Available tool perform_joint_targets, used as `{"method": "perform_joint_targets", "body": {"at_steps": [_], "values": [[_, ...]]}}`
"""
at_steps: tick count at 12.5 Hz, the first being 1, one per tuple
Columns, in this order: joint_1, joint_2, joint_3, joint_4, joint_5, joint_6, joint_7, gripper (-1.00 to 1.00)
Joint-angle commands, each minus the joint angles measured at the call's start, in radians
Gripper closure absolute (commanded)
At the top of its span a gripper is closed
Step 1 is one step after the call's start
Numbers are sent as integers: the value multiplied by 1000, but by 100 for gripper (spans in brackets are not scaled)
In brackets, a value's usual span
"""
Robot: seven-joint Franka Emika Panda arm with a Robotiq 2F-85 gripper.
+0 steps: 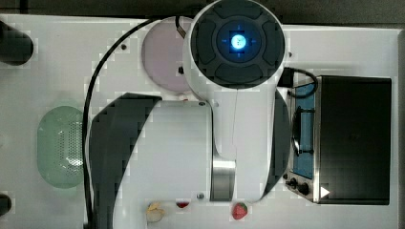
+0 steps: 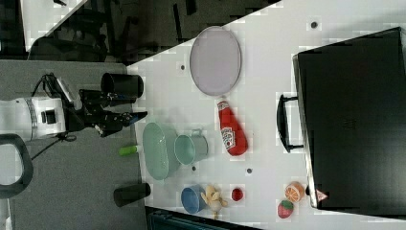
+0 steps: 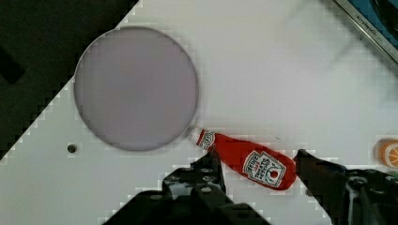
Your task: Pick Ketchup from the table and place it in strainer.
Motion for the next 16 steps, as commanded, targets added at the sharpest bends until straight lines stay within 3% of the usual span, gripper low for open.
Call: {"method": "perform_joint_targets", "body": {"at_steps": [1,3,6,10,13,16], "values": [[-99,-166,66,-71,22,-143,-57,-58],[-98,-145,70,-97,22,-132,-71,-99],[-95,-98,86,-172,22,-97,-188,-100],[-95,-29,107,-294,22,25,-561,-100],[-94,6,115,-392,21,207,-877,-100],[-94,27,117,-496,21,421,-989,-100]]}}
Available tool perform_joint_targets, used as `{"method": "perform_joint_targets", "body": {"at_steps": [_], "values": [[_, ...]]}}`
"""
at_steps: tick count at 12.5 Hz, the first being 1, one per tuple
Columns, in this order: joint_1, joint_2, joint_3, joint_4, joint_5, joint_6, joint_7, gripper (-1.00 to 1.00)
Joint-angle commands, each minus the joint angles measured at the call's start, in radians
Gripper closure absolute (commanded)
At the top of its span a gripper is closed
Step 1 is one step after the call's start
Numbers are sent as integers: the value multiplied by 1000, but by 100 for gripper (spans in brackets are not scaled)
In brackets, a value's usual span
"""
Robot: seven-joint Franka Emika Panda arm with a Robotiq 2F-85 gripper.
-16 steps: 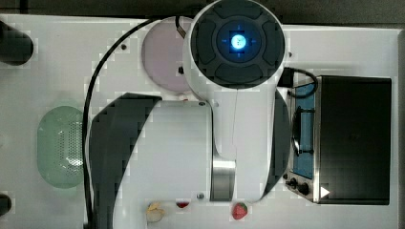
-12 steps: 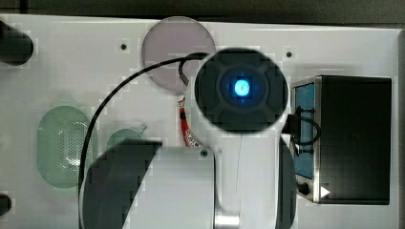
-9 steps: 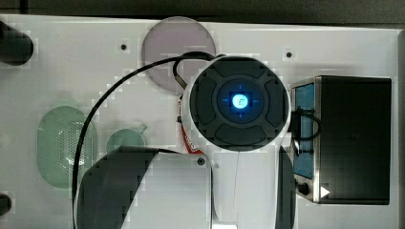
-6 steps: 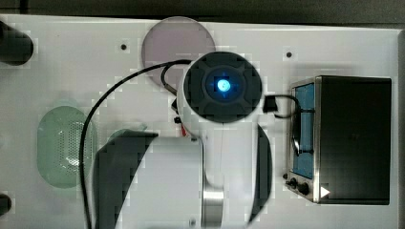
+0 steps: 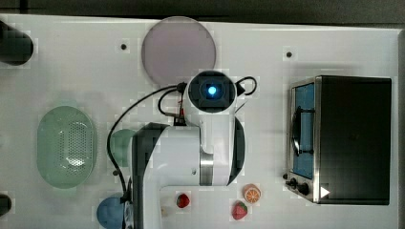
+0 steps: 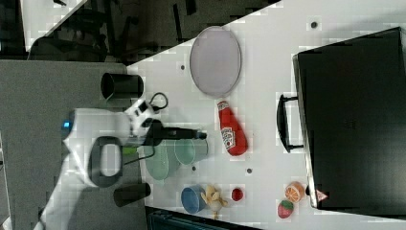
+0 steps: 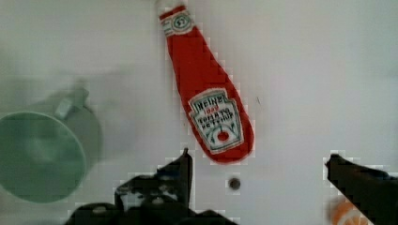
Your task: Pick Ketchup from the table and place it in strainer.
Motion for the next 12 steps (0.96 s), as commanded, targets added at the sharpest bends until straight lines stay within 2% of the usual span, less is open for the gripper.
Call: {"method": "perform_joint_targets", "body": {"at_steps": [1,5,12], "values": [[-4,-22,8,-71,9,160,-198,-100],[2,47,20,-179,8,338,-197,-100],[3,259,15,-178,-4,487,-195,-100]]}}
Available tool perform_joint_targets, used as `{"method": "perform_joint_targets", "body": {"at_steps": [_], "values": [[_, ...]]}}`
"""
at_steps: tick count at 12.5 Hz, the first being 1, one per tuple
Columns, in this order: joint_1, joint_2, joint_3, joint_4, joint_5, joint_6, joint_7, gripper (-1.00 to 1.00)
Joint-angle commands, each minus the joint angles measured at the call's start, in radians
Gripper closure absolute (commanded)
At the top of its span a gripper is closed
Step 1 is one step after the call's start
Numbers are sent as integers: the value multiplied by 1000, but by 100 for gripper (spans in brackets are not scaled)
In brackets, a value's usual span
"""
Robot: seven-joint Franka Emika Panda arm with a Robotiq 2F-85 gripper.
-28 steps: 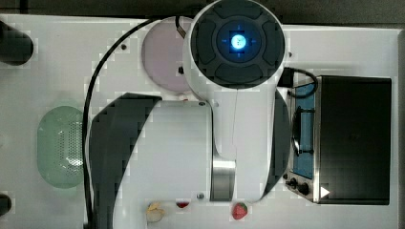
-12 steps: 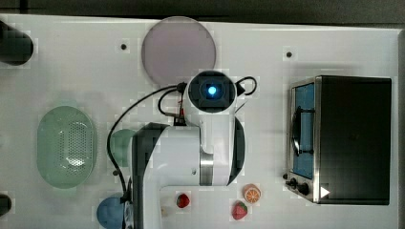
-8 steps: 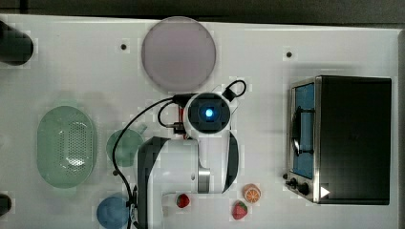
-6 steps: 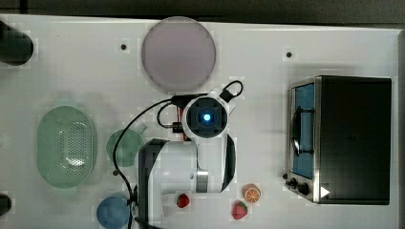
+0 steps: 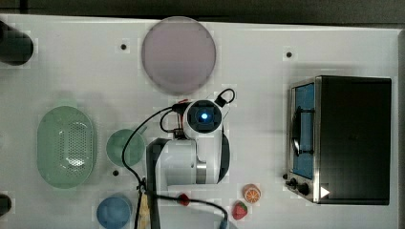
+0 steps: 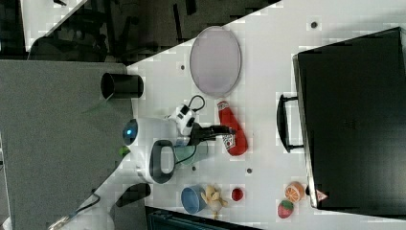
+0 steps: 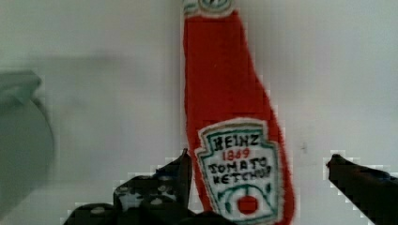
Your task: Pick Ketchup from the table and place it in strainer.
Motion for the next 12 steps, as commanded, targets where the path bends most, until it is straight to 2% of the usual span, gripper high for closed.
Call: {"method": "perform_joint_targets", "body": {"at_steps": [1,4,5,7,8,12], "values": [[-5,49,2,-10,9,79,-43,-100],[-4,92,-4,-10,9,130,-43,-100],[-4,94,-5,-11,9,130,-43,-92],[-4,93,-7,-9,9,130,-43,-43],[-4,87,-5,-6,9,127,-43,-24],[-4,-23,-3,22,9,25,-41,-24]]}}
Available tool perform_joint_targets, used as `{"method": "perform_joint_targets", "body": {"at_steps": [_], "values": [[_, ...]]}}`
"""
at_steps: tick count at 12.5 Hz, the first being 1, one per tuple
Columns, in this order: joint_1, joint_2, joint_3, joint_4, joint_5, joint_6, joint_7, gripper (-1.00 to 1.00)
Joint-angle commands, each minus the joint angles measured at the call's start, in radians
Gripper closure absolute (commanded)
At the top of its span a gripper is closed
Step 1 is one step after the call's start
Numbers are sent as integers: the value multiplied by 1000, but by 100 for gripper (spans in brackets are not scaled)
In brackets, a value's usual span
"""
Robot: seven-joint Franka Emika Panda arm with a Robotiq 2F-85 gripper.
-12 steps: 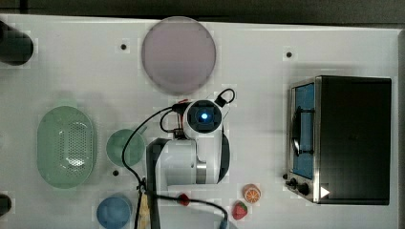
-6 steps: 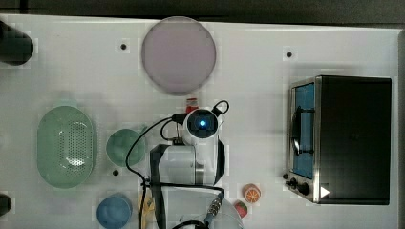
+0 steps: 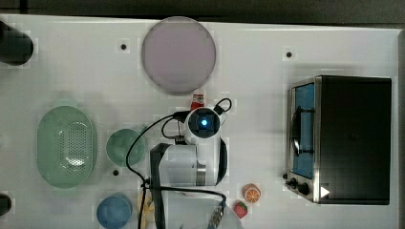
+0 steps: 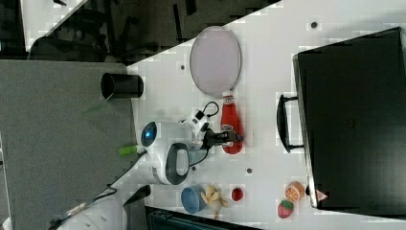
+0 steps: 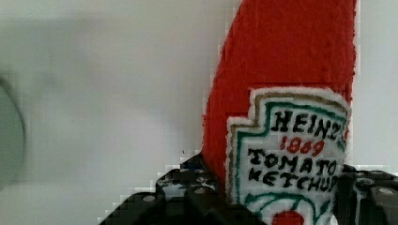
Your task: Pick Ketchup from the table and place it in strainer.
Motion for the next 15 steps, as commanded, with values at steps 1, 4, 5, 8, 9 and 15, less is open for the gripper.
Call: {"method": "perform_joint_targets", "body": {"at_steps": [1,4,5,8,9,15], "values": [[-8,-136,5,72,6,-120,-32,-24],[-7,-282,17,151,7,-369,-11,-24],[-6,-322,23,189,7,-464,1,-24],[5,-384,69,296,16,-677,111,-24],[11,-390,95,319,20,-698,146,-24],[39,-373,311,342,33,-690,428,-24]]}}
